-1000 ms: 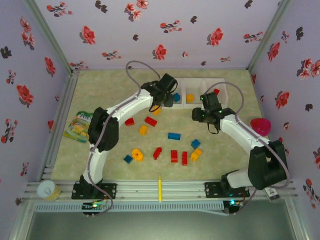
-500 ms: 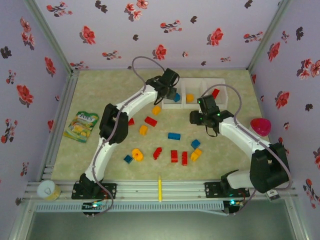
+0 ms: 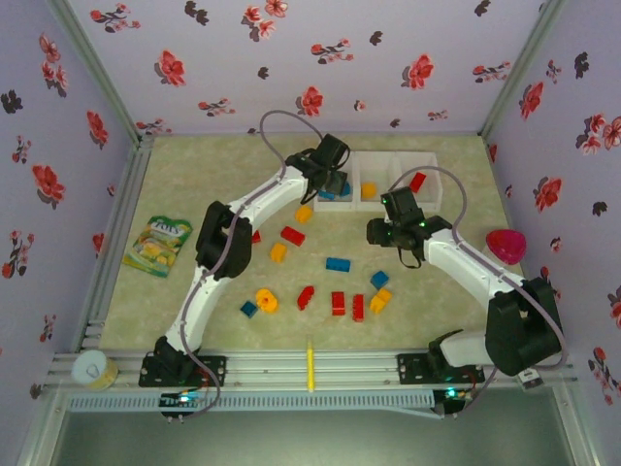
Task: Sort the legos into containers by color
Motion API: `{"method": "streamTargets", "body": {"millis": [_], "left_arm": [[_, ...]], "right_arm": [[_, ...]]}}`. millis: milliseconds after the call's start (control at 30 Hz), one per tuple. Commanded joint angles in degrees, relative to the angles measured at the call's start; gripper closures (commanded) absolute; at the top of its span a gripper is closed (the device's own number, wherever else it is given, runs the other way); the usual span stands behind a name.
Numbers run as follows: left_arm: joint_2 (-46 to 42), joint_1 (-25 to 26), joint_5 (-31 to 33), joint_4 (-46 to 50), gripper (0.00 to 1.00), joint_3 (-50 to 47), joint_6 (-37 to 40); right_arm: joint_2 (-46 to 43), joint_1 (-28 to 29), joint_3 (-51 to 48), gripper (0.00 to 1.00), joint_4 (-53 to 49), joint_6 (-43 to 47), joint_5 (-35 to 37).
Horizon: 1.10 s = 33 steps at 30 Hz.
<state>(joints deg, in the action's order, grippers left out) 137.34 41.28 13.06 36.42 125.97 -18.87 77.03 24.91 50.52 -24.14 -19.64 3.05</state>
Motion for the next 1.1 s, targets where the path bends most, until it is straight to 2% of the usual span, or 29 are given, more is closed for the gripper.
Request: {"method": "streamTargets", "body": {"millis": [0, 133, 333, 567, 700, 933, 1067], "left_arm": [[0.41, -0.14, 0.46, -0.61, 0.36, 2.09, 1.11], [-1.39, -0.14, 0.43, -0.77, 0.36, 1.74, 1.03], [-9.91, 0.0, 1.03, -3.37, 0.35, -3.43, 1.12], [-21.68, -0.23, 5.2, -3.99, 0.34, -14.39, 0.44], [-28.19, -1.02, 6.53, -4.43, 0.33, -22.79, -1.4], [-39.25, -6.09, 6.54, -1.3, 0.33, -37.91, -5.08], [-46.15, -10.11, 6.43, -0.31, 0.32, -46.36, -6.11]], "right_arm": [[-0.18, 0.58, -0.16, 0.5, -0.79, -0.84, 1.17], [0.41, 1.06, 0.28, 0.5, -0.57, -0.75, 0.95], [2.55, 2.58, 0.8, 0.5, 0.89, -0.66, -0.62], [4.11, 7.94, 2.33, 0.48, 1.14, 0.48, -1.48], [6.42, 13.26, 4.16, 0.46, 2.45, 1.16, -3.06], [16.43, 21.68, 12.05, 0.39, 5.63, 4.14, -5.65], [23.32, 24.74, 16.99, 0.34, 7.17, 10.57, -9.46]]}}
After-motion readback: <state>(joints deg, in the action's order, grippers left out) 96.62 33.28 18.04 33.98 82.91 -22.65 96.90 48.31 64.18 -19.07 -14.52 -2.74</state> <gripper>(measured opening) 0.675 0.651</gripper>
